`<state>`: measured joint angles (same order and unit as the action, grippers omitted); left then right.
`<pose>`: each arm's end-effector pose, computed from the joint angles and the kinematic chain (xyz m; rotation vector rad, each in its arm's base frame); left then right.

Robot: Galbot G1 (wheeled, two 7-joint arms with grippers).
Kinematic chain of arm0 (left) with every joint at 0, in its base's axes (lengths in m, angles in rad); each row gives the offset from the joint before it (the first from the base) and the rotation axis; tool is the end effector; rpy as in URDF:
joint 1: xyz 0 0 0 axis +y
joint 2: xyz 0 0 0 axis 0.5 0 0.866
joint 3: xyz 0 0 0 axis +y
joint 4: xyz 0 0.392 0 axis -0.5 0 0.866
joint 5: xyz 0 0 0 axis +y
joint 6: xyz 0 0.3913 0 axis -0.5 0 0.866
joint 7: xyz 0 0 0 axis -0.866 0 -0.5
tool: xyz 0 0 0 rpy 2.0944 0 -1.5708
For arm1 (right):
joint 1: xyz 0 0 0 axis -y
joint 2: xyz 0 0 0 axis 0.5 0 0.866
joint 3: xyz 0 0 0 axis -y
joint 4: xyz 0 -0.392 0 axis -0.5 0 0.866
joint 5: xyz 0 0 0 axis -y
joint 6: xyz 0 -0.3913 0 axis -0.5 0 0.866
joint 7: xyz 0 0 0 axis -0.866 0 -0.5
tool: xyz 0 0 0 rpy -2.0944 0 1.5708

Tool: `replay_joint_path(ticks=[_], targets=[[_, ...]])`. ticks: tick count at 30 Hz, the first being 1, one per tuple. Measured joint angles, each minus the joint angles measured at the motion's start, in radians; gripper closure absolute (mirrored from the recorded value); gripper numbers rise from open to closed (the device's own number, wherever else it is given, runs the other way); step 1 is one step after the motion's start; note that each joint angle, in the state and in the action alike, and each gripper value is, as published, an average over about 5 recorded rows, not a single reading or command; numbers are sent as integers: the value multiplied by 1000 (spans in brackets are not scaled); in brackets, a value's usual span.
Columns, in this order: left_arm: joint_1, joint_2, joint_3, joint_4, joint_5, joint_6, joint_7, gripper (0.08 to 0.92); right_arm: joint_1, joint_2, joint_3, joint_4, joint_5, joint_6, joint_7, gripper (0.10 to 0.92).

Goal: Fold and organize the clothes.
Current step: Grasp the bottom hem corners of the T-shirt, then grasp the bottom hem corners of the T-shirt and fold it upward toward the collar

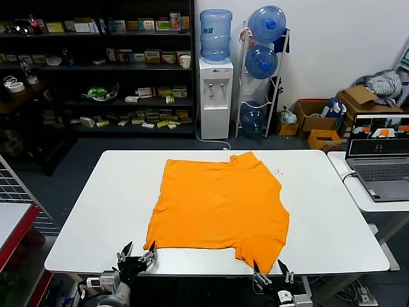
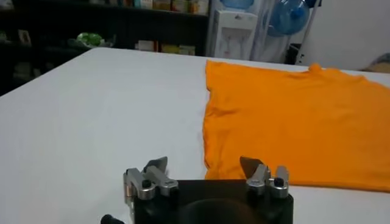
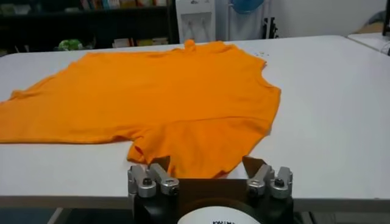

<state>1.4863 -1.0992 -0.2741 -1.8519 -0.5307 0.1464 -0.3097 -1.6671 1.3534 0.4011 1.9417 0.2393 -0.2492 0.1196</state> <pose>0.2045 0.0461 -0.4216 -0.0452 -2.6720 0.0994 0.1471 -0.0105 -0.4169 0.0999 -2.6032 -0.0658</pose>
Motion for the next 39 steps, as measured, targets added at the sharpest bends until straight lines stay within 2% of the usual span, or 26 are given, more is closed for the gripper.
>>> replay_joint_path(ticks=[13,17,21,24,39], targets=[[-3,-5,15,12,8,4,2,627,-10,-6,3,5,-1,8,2,794],[-3,-6,16,15,10,0,3,740,-19,-9,6,16,-9,19,0,885],[1,-5,15,13,11,-6,3,856,-33,-18,12,32,-15,35,-2,899],[8,0,12,4,9,-9,0,902,-50,-29,16,51,-13,45,2,899],[127,68,-14,-160,-103,27,-71,906,-241,-93,42,197,27,98,50,899]])
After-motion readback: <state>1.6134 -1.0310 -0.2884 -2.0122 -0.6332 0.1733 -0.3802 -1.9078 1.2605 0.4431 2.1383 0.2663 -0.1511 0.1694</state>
